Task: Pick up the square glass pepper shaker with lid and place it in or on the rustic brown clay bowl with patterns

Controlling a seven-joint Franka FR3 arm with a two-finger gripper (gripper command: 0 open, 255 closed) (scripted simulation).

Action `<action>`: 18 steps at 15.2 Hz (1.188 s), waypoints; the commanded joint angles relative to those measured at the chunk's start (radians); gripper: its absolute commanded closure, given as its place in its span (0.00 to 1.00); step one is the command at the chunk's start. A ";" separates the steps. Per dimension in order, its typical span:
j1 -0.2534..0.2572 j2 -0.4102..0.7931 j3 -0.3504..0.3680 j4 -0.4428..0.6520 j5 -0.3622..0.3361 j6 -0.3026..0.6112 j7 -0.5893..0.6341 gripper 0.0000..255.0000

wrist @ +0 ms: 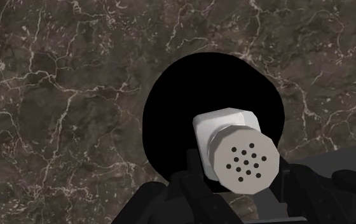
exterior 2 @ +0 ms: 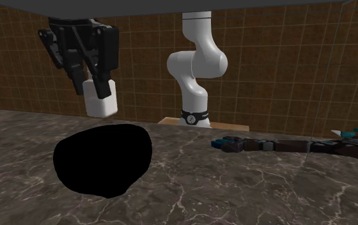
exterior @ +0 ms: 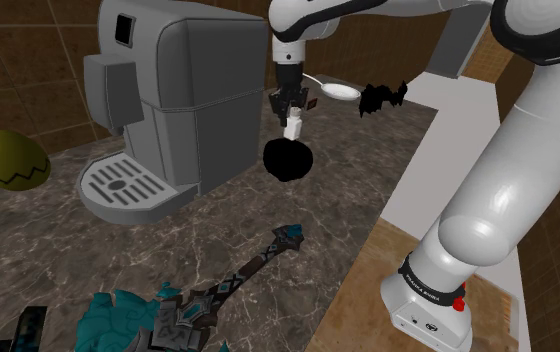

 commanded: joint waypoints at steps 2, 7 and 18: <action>0.000 0.006 0.000 -0.035 0.000 0.042 0.001 1.00; 0.000 0.015 0.000 -0.059 -0.001 0.075 0.002 1.00; 0.000 0.015 0.000 -0.059 -0.001 0.075 0.002 0.00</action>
